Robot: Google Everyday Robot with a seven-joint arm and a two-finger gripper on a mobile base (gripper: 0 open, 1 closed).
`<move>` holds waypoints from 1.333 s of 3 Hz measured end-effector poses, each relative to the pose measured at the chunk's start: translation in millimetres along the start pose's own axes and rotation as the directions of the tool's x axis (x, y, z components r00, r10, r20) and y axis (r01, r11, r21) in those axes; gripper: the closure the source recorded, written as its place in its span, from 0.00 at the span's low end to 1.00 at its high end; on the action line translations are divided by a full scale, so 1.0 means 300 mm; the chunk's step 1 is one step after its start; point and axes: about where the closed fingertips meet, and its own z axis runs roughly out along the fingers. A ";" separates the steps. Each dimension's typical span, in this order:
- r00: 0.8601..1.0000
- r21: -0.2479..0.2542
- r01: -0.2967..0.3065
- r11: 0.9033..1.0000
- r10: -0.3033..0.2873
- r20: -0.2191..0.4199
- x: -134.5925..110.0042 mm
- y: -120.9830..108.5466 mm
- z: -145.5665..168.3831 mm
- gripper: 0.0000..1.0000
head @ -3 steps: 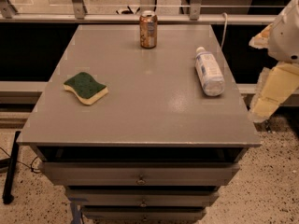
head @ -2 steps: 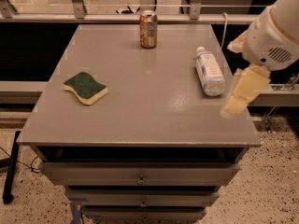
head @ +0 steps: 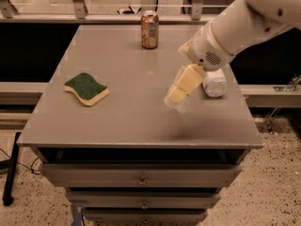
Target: Move sponge near blue plastic bottle
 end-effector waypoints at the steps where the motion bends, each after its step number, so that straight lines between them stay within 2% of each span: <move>1: 0.991 -0.021 -0.011 1.000 0.014 0.136 -0.140 -0.023 0.140 0.00; 2: 0.991 -0.021 -0.011 1.000 0.014 0.136 -0.141 -0.023 0.140 0.00; 3: 0.987 -0.034 -0.012 0.999 0.018 0.162 -0.174 -0.009 0.224 0.00; 4: 0.981 -0.060 -0.030 0.998 0.041 0.191 -0.211 -0.002 0.357 0.00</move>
Offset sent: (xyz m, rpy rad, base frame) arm 0.0165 0.0432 -0.0080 0.1045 0.0000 0.0219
